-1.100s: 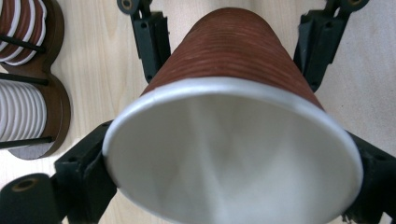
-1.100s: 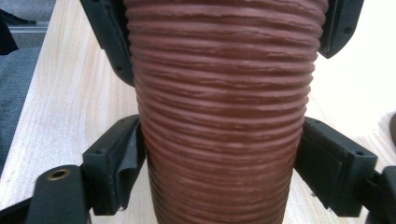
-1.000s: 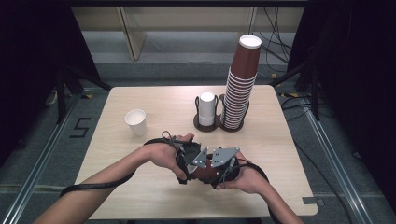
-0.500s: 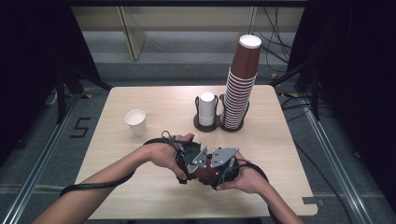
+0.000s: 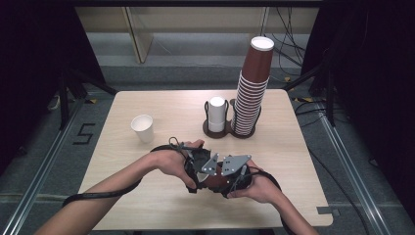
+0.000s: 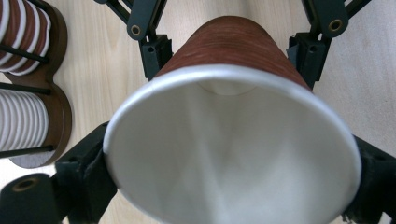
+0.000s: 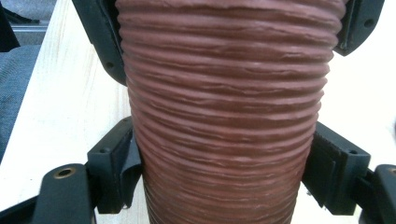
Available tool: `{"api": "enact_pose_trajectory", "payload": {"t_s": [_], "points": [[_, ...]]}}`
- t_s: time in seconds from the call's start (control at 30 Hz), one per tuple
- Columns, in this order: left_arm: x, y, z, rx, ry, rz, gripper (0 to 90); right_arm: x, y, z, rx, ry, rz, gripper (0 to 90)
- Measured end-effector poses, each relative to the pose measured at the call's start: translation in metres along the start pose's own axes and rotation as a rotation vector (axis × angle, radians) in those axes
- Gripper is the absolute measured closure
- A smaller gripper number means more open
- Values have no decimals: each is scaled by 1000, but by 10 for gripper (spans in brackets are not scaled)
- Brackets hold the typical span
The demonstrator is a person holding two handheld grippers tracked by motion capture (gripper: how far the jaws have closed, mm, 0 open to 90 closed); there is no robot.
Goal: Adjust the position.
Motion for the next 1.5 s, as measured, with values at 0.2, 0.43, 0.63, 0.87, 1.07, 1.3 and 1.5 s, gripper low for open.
{"api": "enact_pose_trajectory", "payload": {"t_s": [0.2, 0.43, 0.63, 0.87, 1.07, 1.3, 1.5], "points": [[6, -1, 2, 7, 0, 17, 0, 1, -1, 2, 12, 19, 44, 226], [8, -4, 8, -10, 45, 57, 0, 6, 5, 10, 55, 50, 40, 225], [9, -9, 13, -27, 115, 106, 0, 10, 9, 18, 84, 96, 12, 222], [11, -11, 14, -23, 191, 162, 0, 13, 13, 26, 133, 173, -31, 220], [10, -13, 16, -20, 248, 205, 0, 14, 14, 27, 157, 230, -40, 219], [8, -12, 14, 7, 309, 260, 0, 12, 12, 26, 152, 256, -43, 219], [6, -13, 12, 19, 344, 276, 0, 11, 11, 25, 148, 261, -43, 219]]}}
Point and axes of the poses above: each handheld gripper's, and its own axes: z roughly backward along the jaws, x roughly out of its underside, y roughly to its right, the point moved 9 cm from there along -z, roughly forward along the jaws, and after that the axes turned 2 degrees about y, right-handed, at the moved point
